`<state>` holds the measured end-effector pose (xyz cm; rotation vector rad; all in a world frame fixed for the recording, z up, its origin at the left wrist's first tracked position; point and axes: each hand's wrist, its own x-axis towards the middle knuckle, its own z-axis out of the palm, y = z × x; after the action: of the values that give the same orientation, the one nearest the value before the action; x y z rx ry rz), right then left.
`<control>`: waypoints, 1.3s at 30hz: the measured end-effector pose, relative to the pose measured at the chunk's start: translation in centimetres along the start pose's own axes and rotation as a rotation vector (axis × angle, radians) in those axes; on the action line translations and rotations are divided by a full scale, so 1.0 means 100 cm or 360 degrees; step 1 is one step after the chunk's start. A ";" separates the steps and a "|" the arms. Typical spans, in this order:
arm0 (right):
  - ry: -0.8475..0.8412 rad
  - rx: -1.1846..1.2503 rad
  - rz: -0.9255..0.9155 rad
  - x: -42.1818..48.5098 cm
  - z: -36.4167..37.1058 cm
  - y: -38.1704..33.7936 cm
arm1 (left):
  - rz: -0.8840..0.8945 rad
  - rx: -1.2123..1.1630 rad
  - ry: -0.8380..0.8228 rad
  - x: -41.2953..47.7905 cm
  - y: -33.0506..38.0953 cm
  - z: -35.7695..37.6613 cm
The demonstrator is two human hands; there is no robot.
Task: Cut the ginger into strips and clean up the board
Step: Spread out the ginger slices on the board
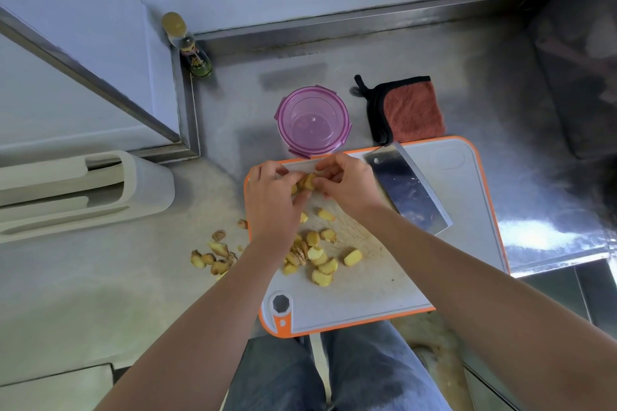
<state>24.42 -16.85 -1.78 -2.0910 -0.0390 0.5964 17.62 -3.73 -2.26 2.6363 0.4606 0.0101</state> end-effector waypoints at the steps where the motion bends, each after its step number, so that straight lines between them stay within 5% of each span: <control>1: -0.0026 -0.0017 0.0000 0.000 -0.001 0.000 | 0.0001 0.0000 -0.0003 0.000 0.000 0.000; 13: 0.0010 -0.0119 -0.0190 -0.015 -0.012 0.004 | 0.0111 -0.0103 0.0120 -0.017 -0.009 -0.009; 25: -0.0699 -0.0942 -0.0569 -0.071 -0.041 0.046 | 0.0512 -0.0235 -0.0172 -0.072 -0.016 -0.006; 30: -0.0605 -0.0856 -0.0501 -0.078 -0.037 0.050 | 0.0508 -0.0249 -0.0156 -0.086 -0.017 -0.007; 35: -0.0576 -0.0284 -0.0292 -0.095 -0.031 0.040 | 0.0461 -0.0206 -0.0154 -0.098 -0.020 -0.008; 39: -0.0644 -0.0424 -0.0389 -0.098 -0.017 0.042 | 0.0429 -0.0224 -0.0160 -0.104 -0.019 -0.007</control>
<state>15.67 -22.99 -0.46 -2.1399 -0.6256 0.8905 7.12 -5.16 -1.73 2.5257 0.0661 -0.0048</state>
